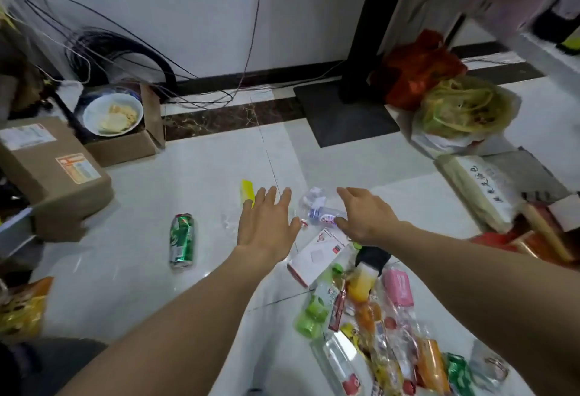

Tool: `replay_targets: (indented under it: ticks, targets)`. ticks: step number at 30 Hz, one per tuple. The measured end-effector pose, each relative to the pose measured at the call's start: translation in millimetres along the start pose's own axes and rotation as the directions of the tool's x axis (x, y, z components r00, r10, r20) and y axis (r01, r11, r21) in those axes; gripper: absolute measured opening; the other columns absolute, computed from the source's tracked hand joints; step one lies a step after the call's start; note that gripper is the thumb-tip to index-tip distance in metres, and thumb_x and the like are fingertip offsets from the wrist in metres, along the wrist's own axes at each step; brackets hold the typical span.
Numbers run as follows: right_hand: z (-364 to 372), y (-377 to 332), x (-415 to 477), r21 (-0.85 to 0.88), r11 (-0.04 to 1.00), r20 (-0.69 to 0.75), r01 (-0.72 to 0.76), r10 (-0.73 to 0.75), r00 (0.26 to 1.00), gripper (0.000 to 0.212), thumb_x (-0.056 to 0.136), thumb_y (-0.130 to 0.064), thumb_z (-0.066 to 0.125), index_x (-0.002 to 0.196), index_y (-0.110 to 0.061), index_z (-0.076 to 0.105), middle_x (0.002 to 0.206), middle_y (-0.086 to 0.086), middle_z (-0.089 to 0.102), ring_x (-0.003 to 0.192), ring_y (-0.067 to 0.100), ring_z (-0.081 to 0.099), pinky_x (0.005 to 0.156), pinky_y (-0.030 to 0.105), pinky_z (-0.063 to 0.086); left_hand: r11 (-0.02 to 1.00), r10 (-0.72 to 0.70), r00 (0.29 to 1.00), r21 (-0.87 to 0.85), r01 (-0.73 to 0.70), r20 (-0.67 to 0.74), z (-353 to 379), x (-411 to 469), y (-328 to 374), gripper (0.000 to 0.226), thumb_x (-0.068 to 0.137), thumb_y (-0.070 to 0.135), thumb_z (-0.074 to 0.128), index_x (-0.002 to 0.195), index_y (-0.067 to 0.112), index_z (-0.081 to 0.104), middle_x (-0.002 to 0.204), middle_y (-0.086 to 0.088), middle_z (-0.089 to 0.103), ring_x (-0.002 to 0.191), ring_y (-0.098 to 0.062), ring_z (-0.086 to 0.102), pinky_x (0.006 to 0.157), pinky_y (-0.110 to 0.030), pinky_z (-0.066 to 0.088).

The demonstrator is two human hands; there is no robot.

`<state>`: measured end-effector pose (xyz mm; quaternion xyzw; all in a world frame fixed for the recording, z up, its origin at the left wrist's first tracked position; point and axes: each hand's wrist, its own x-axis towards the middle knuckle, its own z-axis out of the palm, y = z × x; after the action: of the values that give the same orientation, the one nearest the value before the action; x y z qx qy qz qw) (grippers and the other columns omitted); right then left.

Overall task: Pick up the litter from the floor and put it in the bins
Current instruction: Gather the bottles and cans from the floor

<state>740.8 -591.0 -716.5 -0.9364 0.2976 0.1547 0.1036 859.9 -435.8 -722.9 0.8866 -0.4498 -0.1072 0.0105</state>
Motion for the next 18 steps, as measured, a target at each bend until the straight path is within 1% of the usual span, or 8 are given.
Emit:
replay_targets:
  ticks: [3,8,14,16,18]
  targets:
    - [54,18,34,0.002,1.0,0.002,-0.023,0.023,1.0,0.059,0.094,-0.04,0.05,0.144,-0.015,0.031,0.143,0.007,0.043,0.126,0.032,0.044,0.096,0.04,0.042,1.0,0.014,1.0,0.0,-0.014,-0.008,62,27,-6,0.06,0.099,0.047,0.032,0.152,0.022,0.017,0.157,-0.006,0.023,0.145,-0.025,0.016,0.111,-0.039,0.023]
    - [131,48,89,-0.001,0.998,0.006,-0.067,0.067,0.998,0.058,0.094,-0.042,0.05,0.142,-0.015,0.032,0.141,0.007,0.044,0.124,0.031,0.046,0.097,0.039,0.043,1.0,0.005,1.0,0.007,-0.005,-0.019,151,74,-20,0.061,0.099,0.046,0.032,0.152,0.022,0.016,0.157,-0.005,0.022,0.146,-0.025,0.015,0.113,-0.04,0.023]
    - [202,72,146,-0.011,0.997,0.015,-0.081,0.081,0.997,0.066,0.096,-0.041,0.049,0.15,-0.017,0.02,0.145,0.01,0.039,0.128,0.031,0.043,0.102,0.041,0.04,0.999,0.026,0.999,0.033,-0.024,-0.039,221,116,-28,0.061,0.099,0.047,0.032,0.152,0.024,0.015,0.157,-0.004,0.023,0.145,-0.025,0.017,0.113,-0.04,0.024]
    - [217,78,161,-0.04,0.995,0.019,-0.087,0.087,0.996,0.068,0.096,-0.043,0.05,0.151,-0.019,0.017,0.149,0.012,0.034,0.133,0.031,0.038,0.106,0.041,0.037,0.999,0.033,0.998,0.034,-0.032,-0.045,237,126,-32,0.061,0.099,0.047,0.033,0.152,0.024,0.016,0.156,-0.003,0.025,0.144,-0.024,0.018,0.113,-0.04,0.024]
    - [227,87,176,-0.076,0.992,0.03,-0.101,0.103,0.994,0.071,0.096,-0.045,0.05,0.152,-0.022,0.014,0.154,0.012,0.025,0.139,0.032,0.029,0.111,0.043,0.031,0.999,0.033,0.998,0.029,-0.031,-0.049,250,135,-35,0.061,0.098,0.047,0.034,0.152,0.024,0.016,0.155,-0.003,0.026,0.143,-0.024,0.019,0.113,-0.039,0.025]
